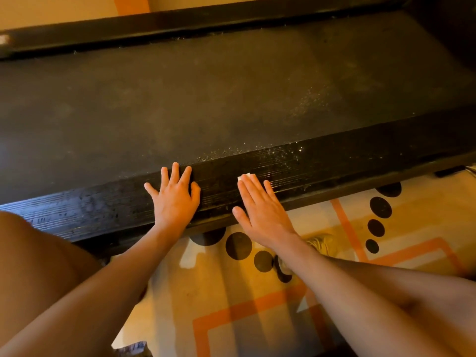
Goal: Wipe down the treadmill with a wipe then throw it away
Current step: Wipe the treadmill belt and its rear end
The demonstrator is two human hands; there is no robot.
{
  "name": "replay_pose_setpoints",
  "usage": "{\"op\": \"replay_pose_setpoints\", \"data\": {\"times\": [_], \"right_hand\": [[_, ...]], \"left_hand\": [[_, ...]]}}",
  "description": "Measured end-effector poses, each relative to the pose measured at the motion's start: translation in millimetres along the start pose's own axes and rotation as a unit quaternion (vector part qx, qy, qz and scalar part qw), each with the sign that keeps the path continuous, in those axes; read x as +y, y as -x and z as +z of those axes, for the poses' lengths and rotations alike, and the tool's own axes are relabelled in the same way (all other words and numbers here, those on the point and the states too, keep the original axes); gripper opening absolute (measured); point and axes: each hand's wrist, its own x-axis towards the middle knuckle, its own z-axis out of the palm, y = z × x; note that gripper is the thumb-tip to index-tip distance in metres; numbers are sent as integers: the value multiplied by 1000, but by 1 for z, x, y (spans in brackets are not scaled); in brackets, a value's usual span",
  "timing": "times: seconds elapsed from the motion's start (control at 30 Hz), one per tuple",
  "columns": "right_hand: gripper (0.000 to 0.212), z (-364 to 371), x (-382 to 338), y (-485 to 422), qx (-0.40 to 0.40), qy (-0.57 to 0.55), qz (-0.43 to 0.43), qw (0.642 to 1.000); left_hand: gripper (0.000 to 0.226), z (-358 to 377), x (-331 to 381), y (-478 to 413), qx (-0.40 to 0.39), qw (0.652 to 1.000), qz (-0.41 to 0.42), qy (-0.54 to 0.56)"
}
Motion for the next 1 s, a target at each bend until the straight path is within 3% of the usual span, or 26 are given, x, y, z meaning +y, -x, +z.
{"op": "replay_pose_setpoints", "data": {"times": [0.27, 0.47, 0.63, 0.8, 1.0], "right_hand": [[65, -12, 4, -32, -1, 2, 26, 1000], [65, -17, 9, -51, -25, 24, -27, 999], [68, -29, 29, -56, -8, 40, 65, 997], [63, -16, -6, -46, -31, 12, -48, 998], [65, -32, 40, -57, -8, 22, 89, 996]], "left_hand": [[62, 13, 24, -4, 17, 999, -38, -12], [64, 15, 17, -4, 11, 1000, -21, -12], [62, 12, 19, -4, 8, 1000, -6, -6], [63, 12, 18, -3, 8, 1000, -12, -17], [62, 11, 20, -4, 3, 1000, -3, -12]]}}
